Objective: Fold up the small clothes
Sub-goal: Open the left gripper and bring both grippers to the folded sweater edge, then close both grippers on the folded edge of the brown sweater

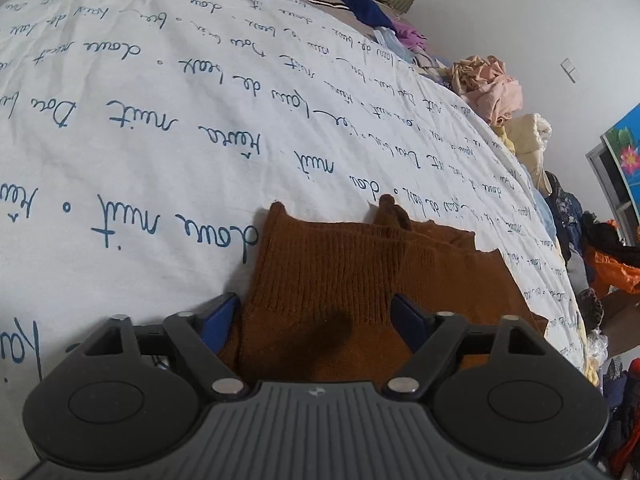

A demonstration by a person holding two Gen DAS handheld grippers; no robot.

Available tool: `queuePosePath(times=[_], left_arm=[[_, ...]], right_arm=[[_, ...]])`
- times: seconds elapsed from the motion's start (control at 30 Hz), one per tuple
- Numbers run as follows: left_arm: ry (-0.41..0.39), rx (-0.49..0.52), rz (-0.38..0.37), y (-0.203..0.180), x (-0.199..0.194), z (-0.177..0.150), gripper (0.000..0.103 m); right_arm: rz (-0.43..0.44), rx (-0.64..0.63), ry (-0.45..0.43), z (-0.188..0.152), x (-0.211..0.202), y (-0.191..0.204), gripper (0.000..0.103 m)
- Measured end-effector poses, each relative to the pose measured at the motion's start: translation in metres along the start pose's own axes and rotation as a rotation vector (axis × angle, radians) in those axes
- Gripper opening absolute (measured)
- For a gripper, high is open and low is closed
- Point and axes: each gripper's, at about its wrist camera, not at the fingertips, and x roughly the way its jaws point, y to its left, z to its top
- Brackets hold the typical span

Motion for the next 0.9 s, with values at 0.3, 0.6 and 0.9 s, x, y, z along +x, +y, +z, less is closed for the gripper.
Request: queuePosePath(times=[0.3, 0.6, 0.9], left_arm=[[0.017, 0.000, 0.012, 0.004, 0.004, 0.003, 0.061], [0.016, -0.018, 0.016, 0.008, 0.010, 0.003, 0.023], [0.002, -0.052, 0.022, 0.008, 0.010, 0.001, 0.012]], right_arm=[[-0.031, -0.101, 0.051, -0.003, 0.024, 0.016, 0.057], [-0.103, -0.226, 0.068, -0.004, 0.035, 0.027, 0.013], [-0.093, -0.161, 0.021, -0.003, 0.026, 0.006, 0.009]])
